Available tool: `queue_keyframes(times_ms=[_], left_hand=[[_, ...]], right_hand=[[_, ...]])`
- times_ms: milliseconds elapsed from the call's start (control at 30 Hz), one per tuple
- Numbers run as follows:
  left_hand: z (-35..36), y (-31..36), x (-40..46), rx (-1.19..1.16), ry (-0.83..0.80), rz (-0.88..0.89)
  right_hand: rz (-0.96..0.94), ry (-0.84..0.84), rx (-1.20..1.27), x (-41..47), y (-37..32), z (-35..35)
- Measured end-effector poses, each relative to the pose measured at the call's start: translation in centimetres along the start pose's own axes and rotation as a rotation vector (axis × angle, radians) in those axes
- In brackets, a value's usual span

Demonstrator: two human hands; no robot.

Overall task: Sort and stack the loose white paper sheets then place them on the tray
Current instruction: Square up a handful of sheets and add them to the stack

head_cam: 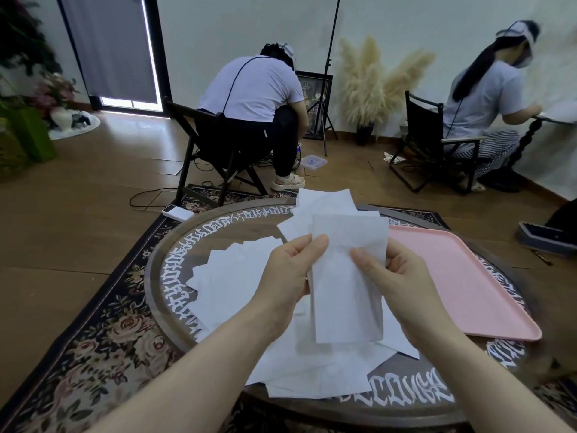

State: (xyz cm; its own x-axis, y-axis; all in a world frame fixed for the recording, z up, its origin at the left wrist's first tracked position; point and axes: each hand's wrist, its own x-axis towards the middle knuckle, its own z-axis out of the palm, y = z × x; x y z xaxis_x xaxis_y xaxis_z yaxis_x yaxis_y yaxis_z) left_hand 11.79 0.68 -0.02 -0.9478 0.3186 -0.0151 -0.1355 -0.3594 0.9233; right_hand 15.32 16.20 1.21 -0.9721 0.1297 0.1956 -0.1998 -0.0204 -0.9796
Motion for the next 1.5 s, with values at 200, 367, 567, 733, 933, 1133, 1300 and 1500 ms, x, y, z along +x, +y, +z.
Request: queue_keyframes(times_ms=[200,367,567,733,933,1133,1300,1500], left_hand=[[0.0,0.0,-0.1,0.024,0.003,0.011],[-0.1,0.3,-0.1,0.025,0.020,0.032],[-0.4,0.7,-0.1,-0.163,0.037,0.011],[-0.5,0.7,-0.3,-0.119,0.068,-0.012],[-0.2,0.3,-0.7,0.078,0.059,0.059],[0.2,0.8,-1.1,0.154,0.004,0.147],[0.4,1.0,-1.3,0.208,-0.006,0.173],[0.3,1.4,-1.5,0.047,-0.006,0.176]], right_hand=[[-0.003,-0.022,-0.004,0.0,0.1,0.1],[-0.076,0.126,-0.137,0.0,-0.2,0.0],[0.093,0.028,-0.103,0.0,-0.4,-1.3],[0.115,-0.023,0.050,0.0,0.0,-1.9],[-0.035,-0.039,-0.008,-0.2,0.2,-2.3],[-0.015,-0.063,-0.050,-0.2,-0.1,-2.4],[-0.001,-0.131,-0.073,-0.5,-0.2,-2.1],[-0.007,-0.009,-0.019,-0.4,-0.2,-1.9]])
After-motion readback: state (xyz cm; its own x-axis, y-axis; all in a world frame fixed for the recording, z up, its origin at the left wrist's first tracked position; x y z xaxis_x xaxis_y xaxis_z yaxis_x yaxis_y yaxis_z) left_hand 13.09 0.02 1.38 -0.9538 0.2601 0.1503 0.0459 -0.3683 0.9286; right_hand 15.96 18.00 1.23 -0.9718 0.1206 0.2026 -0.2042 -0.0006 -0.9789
